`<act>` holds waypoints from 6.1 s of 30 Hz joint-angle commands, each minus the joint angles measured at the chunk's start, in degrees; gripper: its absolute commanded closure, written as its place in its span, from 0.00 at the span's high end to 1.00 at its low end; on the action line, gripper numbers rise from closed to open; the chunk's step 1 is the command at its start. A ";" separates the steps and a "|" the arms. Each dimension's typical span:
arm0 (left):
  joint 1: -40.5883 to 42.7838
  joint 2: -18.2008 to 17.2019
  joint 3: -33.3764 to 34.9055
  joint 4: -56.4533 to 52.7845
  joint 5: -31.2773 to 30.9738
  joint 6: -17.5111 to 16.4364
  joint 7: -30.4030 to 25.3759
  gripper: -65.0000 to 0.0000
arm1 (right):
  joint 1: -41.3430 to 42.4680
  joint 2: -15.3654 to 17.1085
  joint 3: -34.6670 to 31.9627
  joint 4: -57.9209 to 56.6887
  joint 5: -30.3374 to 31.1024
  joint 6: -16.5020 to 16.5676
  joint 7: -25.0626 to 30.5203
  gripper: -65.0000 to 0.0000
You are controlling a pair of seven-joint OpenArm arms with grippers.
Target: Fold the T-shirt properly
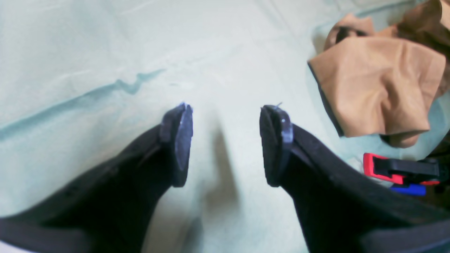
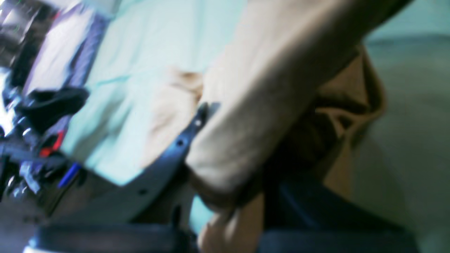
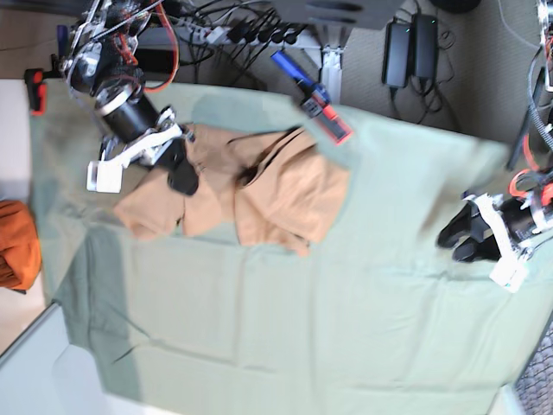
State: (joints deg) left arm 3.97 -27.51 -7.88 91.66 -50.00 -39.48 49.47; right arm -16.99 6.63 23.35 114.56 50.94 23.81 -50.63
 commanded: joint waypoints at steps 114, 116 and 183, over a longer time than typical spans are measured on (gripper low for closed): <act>-24.28 6.58 41.20 -16.31 33.55 -0.52 -18.27 0.00 | 10.49 4.13 -26.38 -15.08 -18.51 6.21 7.26 0.00; -24.26 6.58 41.40 -16.31 33.55 -0.52 -18.47 0.00 | 9.86 2.69 -26.38 -14.29 -18.51 6.21 7.10 0.00; -12.20 2.86 41.18 -2.71 28.87 -0.52 -13.25 0.00 | 18.10 6.01 -21.94 -27.04 -25.22 6.19 10.54 0.00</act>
State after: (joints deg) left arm -7.57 -24.01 33.67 88.42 -21.56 -39.55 35.53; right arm 0.32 12.03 0.97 86.70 25.82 23.83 -40.56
